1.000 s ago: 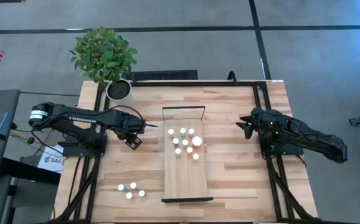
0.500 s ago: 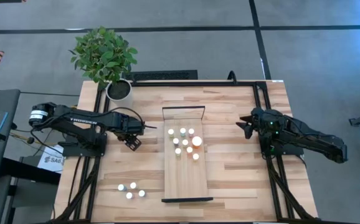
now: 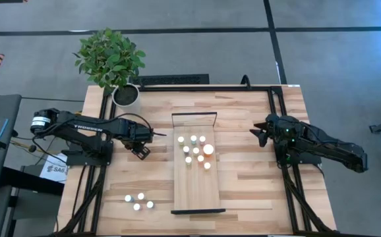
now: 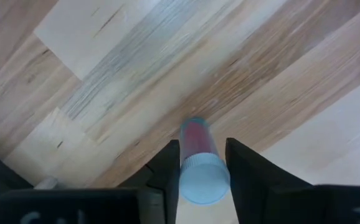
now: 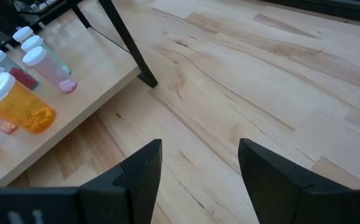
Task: Pick and place medicine bottles onto shelf by color
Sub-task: Put the blue pill bottle on the shelf
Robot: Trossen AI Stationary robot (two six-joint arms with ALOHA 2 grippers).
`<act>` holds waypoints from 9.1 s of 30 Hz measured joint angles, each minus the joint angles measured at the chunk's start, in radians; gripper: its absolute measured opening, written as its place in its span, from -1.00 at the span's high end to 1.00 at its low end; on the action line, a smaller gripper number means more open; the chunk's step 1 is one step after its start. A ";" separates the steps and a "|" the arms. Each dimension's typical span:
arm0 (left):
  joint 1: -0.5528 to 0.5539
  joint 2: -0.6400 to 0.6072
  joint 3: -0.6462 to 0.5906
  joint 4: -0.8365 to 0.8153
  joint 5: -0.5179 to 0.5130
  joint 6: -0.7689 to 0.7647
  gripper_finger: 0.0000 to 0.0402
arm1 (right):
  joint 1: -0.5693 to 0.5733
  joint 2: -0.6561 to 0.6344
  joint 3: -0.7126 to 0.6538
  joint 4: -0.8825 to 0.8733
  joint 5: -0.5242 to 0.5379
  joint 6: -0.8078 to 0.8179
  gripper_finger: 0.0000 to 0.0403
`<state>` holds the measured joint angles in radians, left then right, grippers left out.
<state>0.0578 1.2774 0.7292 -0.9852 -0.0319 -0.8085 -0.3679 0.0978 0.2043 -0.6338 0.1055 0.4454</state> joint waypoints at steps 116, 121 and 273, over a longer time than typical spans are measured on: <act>-0.266 0.724 1.059 -0.179 -0.022 0.000 0.23 | 0.000 0.000 0.000 0.001 0.000 0.000 -0.16; -0.271 0.724 1.159 -0.264 -0.090 0.020 0.23 | 0.000 0.000 0.000 0.001 0.000 0.000 -0.16; -1.024 0.132 0.082 0.285 -0.129 -0.141 0.10 | 0.000 0.000 0.000 0.000 0.000 0.000 -0.16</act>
<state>-0.9661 1.4095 0.8108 -0.6998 -0.1611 -0.9497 -0.3679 0.0978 0.2043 -0.6334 0.1055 0.4454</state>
